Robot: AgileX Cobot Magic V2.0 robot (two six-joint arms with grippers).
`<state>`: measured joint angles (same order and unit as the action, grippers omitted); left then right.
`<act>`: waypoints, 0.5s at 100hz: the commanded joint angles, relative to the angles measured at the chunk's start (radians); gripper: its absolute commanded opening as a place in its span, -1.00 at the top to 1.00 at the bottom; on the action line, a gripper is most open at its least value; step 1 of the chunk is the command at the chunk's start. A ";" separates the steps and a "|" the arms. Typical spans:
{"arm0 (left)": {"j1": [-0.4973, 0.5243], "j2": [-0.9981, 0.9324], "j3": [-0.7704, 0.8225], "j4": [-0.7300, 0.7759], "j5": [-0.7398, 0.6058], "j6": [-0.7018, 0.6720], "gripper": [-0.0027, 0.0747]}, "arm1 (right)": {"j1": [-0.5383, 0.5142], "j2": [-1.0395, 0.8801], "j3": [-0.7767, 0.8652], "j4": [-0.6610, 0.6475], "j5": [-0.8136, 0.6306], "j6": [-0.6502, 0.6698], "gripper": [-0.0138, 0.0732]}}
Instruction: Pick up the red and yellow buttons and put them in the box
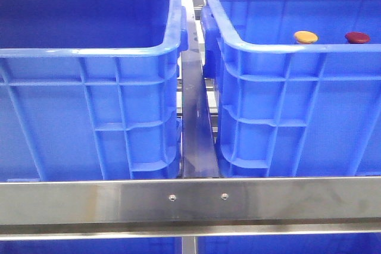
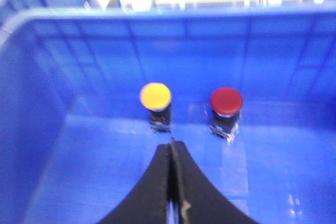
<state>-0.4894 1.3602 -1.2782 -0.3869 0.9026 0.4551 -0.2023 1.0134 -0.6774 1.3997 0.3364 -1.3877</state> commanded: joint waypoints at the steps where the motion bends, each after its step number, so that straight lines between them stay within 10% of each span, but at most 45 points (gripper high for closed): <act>1: -0.001 -0.109 0.064 -0.005 -0.154 -0.023 0.98 | -0.003 -0.080 0.005 0.044 0.007 -0.003 0.82; 50: -0.001 -0.591 0.572 0.005 -0.551 -0.023 0.98 | 0.072 -0.385 0.147 0.042 0.100 -0.020 0.82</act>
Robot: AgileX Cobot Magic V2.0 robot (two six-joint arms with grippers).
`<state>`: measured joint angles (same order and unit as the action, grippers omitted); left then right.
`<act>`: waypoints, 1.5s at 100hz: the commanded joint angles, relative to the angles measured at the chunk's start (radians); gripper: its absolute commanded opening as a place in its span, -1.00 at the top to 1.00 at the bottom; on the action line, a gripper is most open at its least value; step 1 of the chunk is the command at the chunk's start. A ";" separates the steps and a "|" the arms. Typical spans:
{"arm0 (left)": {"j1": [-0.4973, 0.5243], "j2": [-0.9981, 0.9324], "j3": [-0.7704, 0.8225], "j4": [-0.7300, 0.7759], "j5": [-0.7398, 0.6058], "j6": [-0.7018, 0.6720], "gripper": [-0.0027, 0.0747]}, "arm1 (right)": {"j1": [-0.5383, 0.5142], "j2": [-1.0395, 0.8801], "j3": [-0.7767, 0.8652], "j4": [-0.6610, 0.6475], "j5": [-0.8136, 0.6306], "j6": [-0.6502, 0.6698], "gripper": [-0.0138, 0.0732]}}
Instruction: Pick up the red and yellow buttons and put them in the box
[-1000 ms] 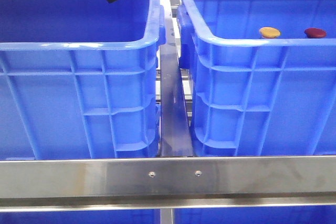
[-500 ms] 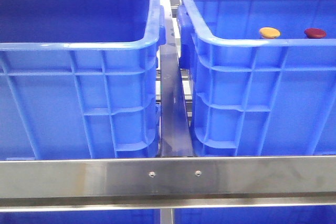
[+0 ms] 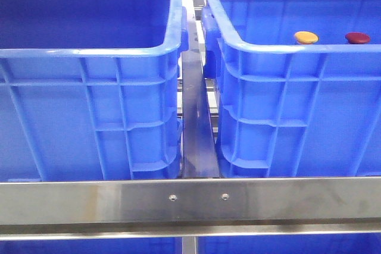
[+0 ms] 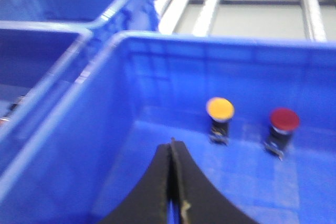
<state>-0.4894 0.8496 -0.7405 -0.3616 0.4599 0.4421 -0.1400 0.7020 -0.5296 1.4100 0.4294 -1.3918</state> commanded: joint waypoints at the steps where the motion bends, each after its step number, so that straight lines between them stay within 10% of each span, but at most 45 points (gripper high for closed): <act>1: -0.001 -0.094 0.041 -0.020 -0.113 -0.010 0.98 | 0.010 -0.088 0.002 0.031 0.007 -0.016 0.82; 50: -0.001 -0.403 0.252 -0.022 -0.143 -0.010 0.98 | 0.013 -0.557 0.198 0.031 0.004 -0.016 0.82; 135: 0.006 -0.420 0.263 0.042 -0.149 -0.011 0.98 | 0.013 -0.566 0.198 0.032 0.007 -0.016 0.82; 150: 0.059 -0.468 0.322 0.243 -0.226 -0.319 0.98 | 0.013 -0.566 0.198 0.032 0.009 -0.016 0.82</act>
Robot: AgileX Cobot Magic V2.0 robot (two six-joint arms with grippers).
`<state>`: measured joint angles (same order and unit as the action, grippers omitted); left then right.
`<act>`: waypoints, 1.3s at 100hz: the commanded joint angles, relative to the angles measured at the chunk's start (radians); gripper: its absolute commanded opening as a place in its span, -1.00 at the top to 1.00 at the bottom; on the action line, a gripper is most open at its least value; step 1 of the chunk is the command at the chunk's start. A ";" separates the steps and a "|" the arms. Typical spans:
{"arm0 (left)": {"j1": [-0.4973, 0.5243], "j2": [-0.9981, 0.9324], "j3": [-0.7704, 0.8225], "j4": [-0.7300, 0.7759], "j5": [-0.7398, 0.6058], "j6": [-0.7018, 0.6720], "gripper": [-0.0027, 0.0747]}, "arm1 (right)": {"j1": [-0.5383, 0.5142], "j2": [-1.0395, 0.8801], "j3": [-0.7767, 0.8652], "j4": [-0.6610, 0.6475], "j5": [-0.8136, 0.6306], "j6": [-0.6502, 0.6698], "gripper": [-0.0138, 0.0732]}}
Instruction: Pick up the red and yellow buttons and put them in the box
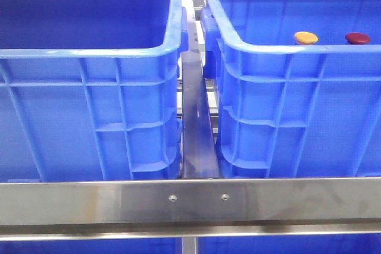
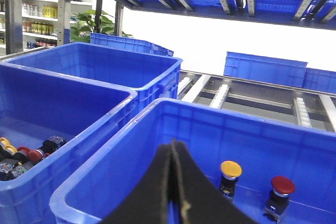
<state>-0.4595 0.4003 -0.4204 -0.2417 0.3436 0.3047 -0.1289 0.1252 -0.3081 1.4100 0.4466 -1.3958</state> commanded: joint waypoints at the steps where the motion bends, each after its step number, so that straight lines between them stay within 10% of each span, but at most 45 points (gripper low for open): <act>1: 0.036 -0.022 0.009 0.137 -0.110 -0.196 0.98 | 0.002 0.010 -0.024 0.032 -0.008 -0.012 0.82; 59: 0.474 -0.403 0.408 0.250 -0.311 -0.305 0.98 | 0.002 0.010 -0.024 0.032 -0.008 -0.012 0.82; 130: 0.504 -0.436 0.473 0.242 -0.349 -0.305 0.98 | 0.002 0.010 -0.024 0.032 -0.007 -0.012 0.82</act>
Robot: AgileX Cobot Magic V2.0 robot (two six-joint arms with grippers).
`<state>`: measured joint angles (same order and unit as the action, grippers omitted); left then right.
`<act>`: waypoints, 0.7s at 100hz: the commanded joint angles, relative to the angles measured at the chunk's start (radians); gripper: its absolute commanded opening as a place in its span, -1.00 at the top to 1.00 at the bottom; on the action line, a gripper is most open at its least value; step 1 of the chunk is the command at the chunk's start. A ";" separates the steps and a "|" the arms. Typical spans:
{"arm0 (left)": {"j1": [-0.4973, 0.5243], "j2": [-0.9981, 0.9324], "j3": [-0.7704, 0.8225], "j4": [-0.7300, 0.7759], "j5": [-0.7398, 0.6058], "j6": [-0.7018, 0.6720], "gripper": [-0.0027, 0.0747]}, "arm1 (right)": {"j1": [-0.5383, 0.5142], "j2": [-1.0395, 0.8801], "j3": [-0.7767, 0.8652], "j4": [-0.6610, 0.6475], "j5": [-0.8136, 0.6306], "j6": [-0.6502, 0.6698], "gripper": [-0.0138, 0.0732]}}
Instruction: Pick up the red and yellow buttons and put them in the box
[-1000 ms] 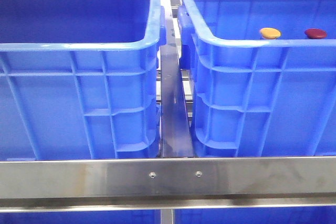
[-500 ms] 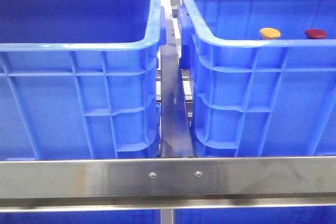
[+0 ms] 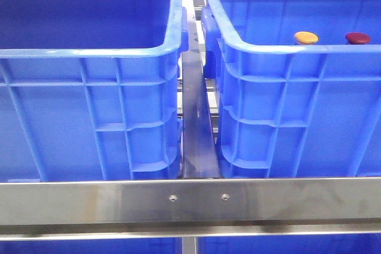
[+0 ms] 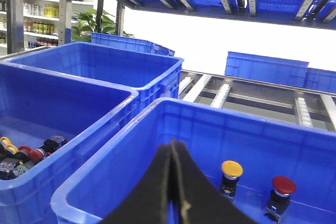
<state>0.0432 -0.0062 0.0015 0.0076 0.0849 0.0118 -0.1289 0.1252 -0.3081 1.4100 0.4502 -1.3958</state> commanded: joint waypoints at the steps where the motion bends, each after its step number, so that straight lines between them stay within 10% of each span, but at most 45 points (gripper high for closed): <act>1: 0.001 -0.030 0.051 -0.008 -0.085 -0.012 0.98 | 0.002 0.010 -0.024 0.032 -0.011 -0.012 0.82; 70: 0.001 -0.030 0.051 -0.008 -0.085 -0.012 0.98 | 0.000 0.010 -0.020 0.025 -0.076 0.027 0.82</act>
<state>0.0432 -0.0062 0.0015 0.0076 0.0849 0.0118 -0.1289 0.1252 -0.3066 1.4100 0.4405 -1.3939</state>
